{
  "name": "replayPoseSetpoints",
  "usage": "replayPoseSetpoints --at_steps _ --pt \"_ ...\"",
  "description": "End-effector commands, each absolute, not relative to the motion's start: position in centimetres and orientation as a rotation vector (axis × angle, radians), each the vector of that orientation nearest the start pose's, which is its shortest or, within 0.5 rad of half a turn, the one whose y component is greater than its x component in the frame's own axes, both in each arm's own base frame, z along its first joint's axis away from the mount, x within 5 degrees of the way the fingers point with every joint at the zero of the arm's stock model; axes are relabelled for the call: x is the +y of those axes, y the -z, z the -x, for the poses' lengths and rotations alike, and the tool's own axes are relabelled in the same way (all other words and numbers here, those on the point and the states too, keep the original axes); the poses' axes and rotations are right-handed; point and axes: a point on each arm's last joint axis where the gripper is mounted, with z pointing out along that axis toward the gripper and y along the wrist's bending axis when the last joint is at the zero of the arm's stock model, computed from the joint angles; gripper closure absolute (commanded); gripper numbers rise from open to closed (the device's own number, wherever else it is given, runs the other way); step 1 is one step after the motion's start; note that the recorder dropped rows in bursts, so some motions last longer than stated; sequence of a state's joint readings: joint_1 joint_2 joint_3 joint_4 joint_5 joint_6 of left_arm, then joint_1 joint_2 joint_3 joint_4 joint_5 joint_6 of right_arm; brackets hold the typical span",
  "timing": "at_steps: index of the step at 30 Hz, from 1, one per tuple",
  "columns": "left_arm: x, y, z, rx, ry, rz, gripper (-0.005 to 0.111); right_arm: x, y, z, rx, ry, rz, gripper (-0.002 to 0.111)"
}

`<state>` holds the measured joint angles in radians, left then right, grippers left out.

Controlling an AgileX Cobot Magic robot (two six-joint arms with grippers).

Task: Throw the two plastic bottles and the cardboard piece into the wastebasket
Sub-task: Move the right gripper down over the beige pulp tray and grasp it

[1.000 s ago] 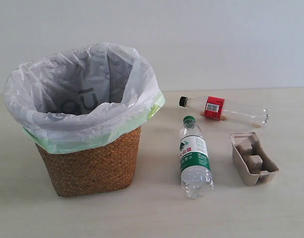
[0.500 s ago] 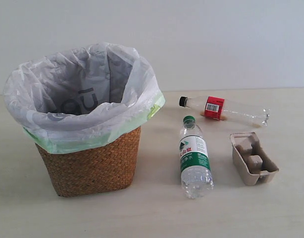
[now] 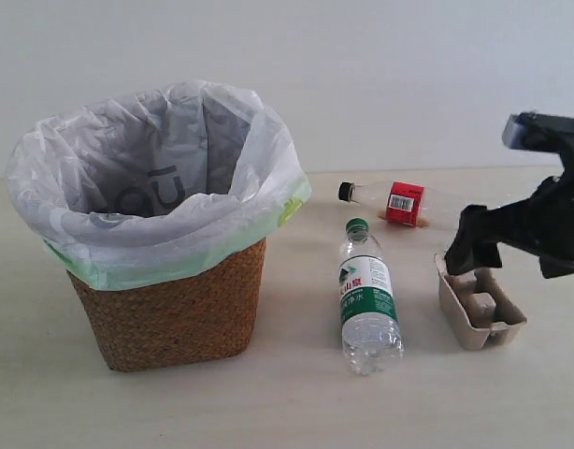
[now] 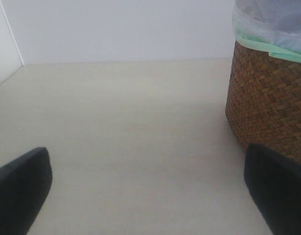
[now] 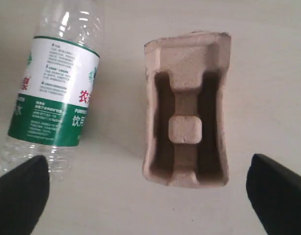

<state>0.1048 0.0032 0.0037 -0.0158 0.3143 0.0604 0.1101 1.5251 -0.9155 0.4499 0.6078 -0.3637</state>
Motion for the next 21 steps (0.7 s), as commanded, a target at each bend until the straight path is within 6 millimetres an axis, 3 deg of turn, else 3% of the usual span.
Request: replayPoseSetpoints --at_steps 1,8,21 --pt "0.5 -18.5 -5.4 1.79 -0.097 0.061 -0.001 6.8 -19.7 -31.4 2.645 -0.28 0.416 0.004" --pt "0.5 -18.5 -5.4 1.79 -0.097 0.061 -0.001 6.0 -16.9 -32.8 2.722 -0.113 0.424 0.004" --pt "0.5 -18.5 -5.4 1.79 -0.097 0.061 -0.001 6.1 -12.9 -33.9 2.768 -0.098 0.392 0.004"
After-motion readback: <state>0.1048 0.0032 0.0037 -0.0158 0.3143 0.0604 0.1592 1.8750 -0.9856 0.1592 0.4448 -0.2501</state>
